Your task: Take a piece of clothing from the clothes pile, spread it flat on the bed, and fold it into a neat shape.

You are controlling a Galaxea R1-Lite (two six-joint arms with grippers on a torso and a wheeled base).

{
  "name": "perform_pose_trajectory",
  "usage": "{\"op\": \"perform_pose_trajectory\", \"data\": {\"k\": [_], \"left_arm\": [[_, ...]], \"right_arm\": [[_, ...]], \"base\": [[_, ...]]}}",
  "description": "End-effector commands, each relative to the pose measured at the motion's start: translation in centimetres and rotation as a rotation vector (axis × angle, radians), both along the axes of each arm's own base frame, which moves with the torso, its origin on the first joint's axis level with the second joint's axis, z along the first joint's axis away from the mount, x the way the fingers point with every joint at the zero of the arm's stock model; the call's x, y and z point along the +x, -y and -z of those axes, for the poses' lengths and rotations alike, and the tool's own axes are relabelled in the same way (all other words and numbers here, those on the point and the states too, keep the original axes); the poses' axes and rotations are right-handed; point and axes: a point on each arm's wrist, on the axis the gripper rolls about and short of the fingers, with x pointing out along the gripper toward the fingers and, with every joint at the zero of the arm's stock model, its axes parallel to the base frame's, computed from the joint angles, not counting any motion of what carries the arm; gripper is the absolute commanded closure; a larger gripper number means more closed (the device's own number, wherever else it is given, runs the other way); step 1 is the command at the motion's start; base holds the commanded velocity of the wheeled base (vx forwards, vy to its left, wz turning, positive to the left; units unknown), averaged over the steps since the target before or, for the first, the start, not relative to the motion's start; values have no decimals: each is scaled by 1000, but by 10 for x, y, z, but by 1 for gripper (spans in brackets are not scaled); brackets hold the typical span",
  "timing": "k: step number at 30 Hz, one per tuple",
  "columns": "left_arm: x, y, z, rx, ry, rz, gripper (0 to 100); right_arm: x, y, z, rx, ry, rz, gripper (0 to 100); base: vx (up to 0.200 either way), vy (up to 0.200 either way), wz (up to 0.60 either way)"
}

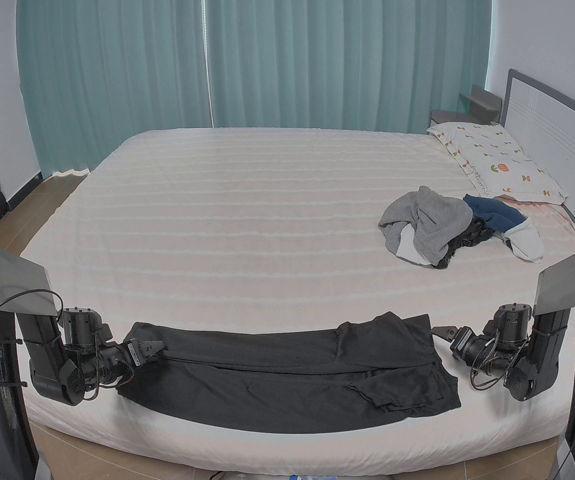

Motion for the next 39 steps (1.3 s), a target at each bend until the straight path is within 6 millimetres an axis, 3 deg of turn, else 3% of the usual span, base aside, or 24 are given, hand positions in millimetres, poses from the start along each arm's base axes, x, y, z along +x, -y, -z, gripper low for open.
{"op": "perform_pose_trajectory", "data": {"k": [1,18,19,39], "left_arm": [[0,0,1,1,3,0,0],[3,9,2,41,5,-4,0],[3,9,2,41,3,-2,100],[2,7,-5,38,43,-15,100]], "right_arm": [[-1,0,4,0,-14,1,0],[-1,-3,10,4,14,-5,0],[-1,-3,10,4,14,-5,0],[-1,-3,10,3,15,-8,0]], "base": [[0,0,0],[0,0,0],[0,0,0],[0,0,0]]}}
